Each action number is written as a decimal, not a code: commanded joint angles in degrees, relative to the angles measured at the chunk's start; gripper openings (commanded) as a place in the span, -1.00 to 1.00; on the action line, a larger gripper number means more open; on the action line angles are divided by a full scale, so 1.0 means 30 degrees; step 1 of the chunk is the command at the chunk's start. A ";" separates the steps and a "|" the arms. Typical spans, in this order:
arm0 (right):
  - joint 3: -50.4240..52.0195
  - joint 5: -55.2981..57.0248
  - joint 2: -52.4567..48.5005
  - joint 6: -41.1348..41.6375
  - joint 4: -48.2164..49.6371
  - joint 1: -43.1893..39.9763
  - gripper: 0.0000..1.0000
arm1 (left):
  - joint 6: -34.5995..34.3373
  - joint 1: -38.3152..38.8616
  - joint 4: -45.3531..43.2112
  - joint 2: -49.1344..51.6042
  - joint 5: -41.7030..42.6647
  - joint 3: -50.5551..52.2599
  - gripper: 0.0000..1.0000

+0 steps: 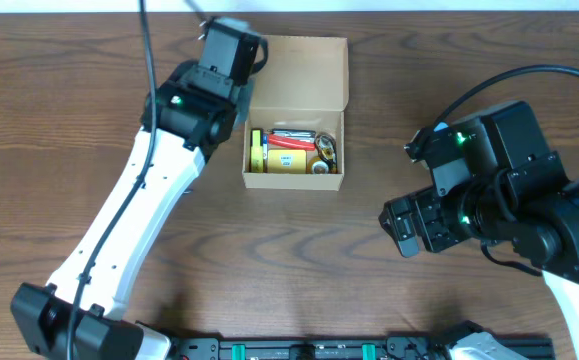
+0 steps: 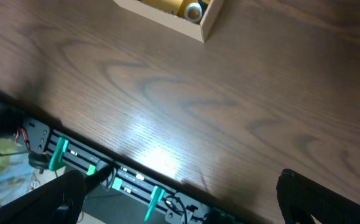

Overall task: Pack container
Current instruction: 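Raise the left gripper and move it left over the black pen, then lower the left gripper onto the black pen and grasp it, then lift the black pen and carry it over the box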

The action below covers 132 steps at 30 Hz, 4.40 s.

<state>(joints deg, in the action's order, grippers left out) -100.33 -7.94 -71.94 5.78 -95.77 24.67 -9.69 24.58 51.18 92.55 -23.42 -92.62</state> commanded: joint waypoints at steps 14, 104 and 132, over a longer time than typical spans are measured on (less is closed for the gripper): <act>-0.0029 0.0073 -0.0007 -0.0240 -0.0029 -0.0102 0.98 | -2.6061 -0.1931 0.8990 0.0007 -0.2535 0.1851 -0.61; -0.0029 0.0073 -0.0007 -0.0240 -0.0029 -0.0102 0.98 | 1.6961 -0.4903 -0.8932 0.4218 1.1752 -0.1180 -0.88; -0.0029 0.0073 -0.0007 -0.0240 -0.0029 -0.0102 0.99 | 2.9857 -0.1188 -0.3993 0.5814 1.7588 -0.1049 -0.89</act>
<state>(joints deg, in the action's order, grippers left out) -100.33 -7.92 -71.94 5.76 -95.81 24.67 74.41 19.99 38.85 107.48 30.22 -95.20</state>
